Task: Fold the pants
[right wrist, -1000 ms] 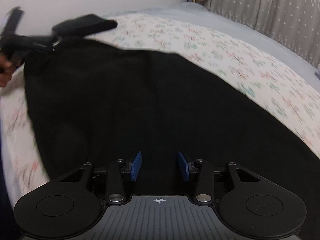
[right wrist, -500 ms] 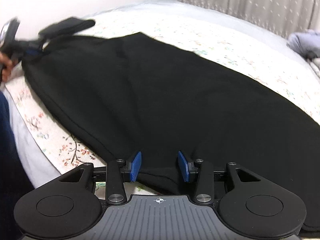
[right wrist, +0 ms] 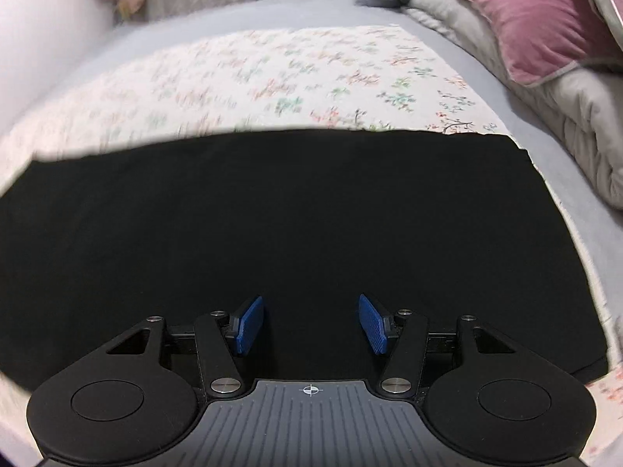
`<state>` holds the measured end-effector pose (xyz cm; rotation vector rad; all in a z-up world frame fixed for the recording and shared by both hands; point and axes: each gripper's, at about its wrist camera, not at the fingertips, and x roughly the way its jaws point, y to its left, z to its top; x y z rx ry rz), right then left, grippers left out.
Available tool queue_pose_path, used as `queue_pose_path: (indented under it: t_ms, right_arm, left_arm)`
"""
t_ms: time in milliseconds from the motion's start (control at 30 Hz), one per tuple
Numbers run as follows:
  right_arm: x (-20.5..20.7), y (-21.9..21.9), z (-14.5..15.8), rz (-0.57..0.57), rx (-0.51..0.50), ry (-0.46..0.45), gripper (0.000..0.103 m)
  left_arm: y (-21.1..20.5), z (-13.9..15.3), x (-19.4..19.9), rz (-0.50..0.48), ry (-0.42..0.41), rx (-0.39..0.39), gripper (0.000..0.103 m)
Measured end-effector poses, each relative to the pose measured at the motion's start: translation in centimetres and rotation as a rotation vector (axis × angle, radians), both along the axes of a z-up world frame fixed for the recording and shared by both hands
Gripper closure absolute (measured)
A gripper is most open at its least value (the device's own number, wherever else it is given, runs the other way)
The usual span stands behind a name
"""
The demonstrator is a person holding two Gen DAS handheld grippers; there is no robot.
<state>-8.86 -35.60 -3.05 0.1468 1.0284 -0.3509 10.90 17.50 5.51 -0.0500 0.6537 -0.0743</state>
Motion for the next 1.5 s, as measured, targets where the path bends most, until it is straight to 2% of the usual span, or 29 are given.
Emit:
queue_pose_path:
  t_ms: [100, 167, 267, 367, 433, 500, 567, 633, 767, 867, 967, 1033, 1100, 1300, 1400, 1500]
  right_arm:
    - [-2.4, -1.5, 0.4, 0.018, 0.013, 0.003, 0.049]
    - [-3.6, -1.9, 0.6, 0.016, 0.023, -0.004, 0.049]
    - [-6.0, -1.8, 1.2, 0.016, 0.006, -0.003, 0.049]
    - [-7.2, -2.6, 1.6, -0.002, 0.009, -0.014, 0.049]
    - [-8.1, -3.3, 2.1, -0.021, 0.036, -0.042, 0.049]
    - [-8.9, -4.6, 2.7, -0.049, 0.071, -0.086, 0.048]
    - [-9.5, -6.5, 3.3, -0.112, 0.064, -0.129, 0.041]
    - [-10.1, -8.8, 4.2, -0.196, 0.044, -0.173, 0.039]
    - [-9.6, -14.4, 6.0, -0.342, 0.106, -0.273, 0.039]
    - [-7.6, -17.2, 6.7, -0.359, 0.108, -0.332, 0.039]
    - [-4.7, -19.0, 5.9, -0.328, 0.106, -0.351, 0.041]
    - [-3.0, -20.0, 5.1, -0.318, 0.085, -0.336, 0.050]
    - [-1.4, -21.0, 4.2, -0.310, 0.074, -0.313, 0.055]
    - [2.0, -22.0, 1.9, -0.251, 0.029, -0.246, 0.056]
    - [3.4, -21.5, 1.0, -0.230, -0.024, -0.181, 0.085]
    - [3.4, -21.0, 1.8, -0.238, -0.041, -0.185, 0.093]
  left_arm:
    - [-5.1, 1.0, 0.4, -0.066, 0.002, -0.029, 0.003]
    - [-9.0, 0.4, 0.8, -0.077, -0.022, 0.007, 0.003]
    - [-14.4, -2.4, 1.7, -0.134, 0.020, 0.037, 0.003]
    - [-17.7, -6.2, 3.1, -0.132, 0.127, -0.009, 0.003]
    - [-19.0, -8.3, 3.5, -0.129, 0.159, -0.008, 0.003]
    - [-20.1, -9.6, 3.9, -0.135, 0.167, 0.030, 0.003]
    - [-20.9, -10.7, 4.5, -0.126, 0.189, 0.064, 0.003]
    - [-21.6, -11.1, 4.7, -0.135, 0.217, 0.057, 0.003]
    - [-23.2, -11.1, 4.5, -0.167, 0.201, 0.080, 0.001]
    - [-23.9, -11.4, 4.6, -0.179, 0.193, 0.080, 0.000]
    - [-24.0, -11.5, 4.4, -0.187, 0.189, 0.079, 0.000]
    - [-23.8, -11.4, 4.5, -0.192, 0.193, 0.075, 0.000]
    - [-23.7, -11.3, 4.7, -0.193, 0.201, 0.062, 0.000]
    - [-24.0, -11.2, 5.5, -0.210, 0.201, 0.036, 0.000]
    - [-24.1, -11.3, 5.4, -0.220, 0.195, 0.054, 0.000]
    - [-23.8, -11.0, 5.4, -0.226, 0.198, 0.034, 0.000]
